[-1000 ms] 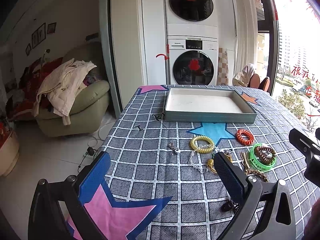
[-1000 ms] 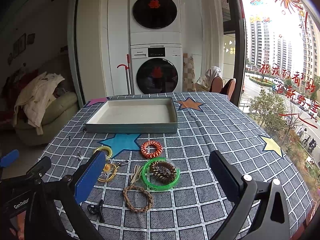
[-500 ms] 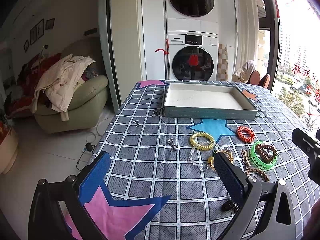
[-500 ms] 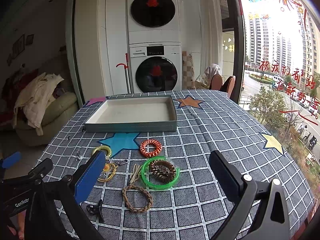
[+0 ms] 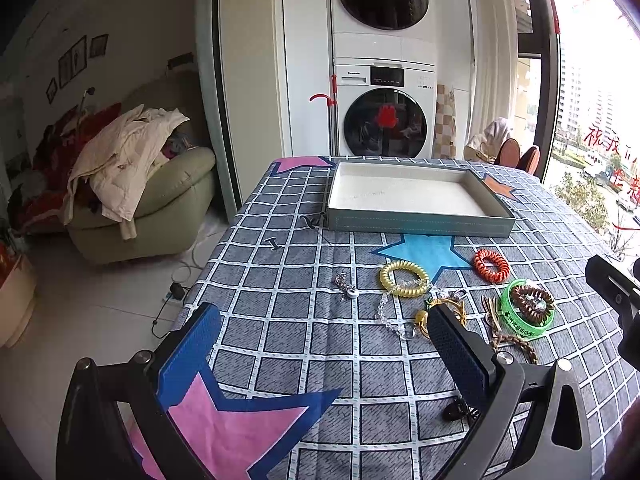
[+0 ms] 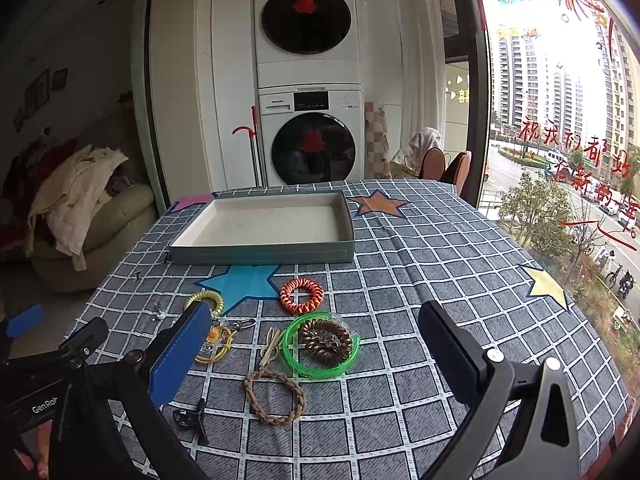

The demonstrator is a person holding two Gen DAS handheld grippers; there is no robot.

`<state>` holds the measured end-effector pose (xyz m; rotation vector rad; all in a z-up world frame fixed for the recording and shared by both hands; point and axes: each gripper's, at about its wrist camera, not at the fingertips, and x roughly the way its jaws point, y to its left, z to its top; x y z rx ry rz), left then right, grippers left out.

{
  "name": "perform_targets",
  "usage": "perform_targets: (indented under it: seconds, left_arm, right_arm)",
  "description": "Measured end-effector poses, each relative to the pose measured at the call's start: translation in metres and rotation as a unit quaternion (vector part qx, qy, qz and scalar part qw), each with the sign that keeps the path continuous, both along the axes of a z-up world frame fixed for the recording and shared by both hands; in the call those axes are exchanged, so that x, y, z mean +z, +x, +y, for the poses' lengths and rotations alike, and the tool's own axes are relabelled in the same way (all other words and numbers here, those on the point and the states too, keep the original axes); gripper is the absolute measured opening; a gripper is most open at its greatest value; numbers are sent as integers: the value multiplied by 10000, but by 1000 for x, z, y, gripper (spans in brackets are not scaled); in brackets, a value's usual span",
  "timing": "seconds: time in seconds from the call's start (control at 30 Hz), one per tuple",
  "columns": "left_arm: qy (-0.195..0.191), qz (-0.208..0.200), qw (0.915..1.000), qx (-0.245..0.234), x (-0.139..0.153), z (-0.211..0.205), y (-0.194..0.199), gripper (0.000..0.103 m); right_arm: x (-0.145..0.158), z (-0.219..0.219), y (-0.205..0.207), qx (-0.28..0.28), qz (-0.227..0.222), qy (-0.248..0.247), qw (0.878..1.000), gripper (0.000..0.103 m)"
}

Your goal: Organize jewelry

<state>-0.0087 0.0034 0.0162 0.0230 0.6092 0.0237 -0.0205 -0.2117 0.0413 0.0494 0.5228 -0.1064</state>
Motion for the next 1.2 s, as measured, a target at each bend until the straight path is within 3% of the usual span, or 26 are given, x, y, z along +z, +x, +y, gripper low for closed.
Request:
perform_targets:
  seconds: [1.2]
  left_arm:
    - [-18, 163, 9999, -33, -2, -1, 4, 103]
  right_arm:
    - [-1, 1, -1, 24, 16, 16, 10000, 103]
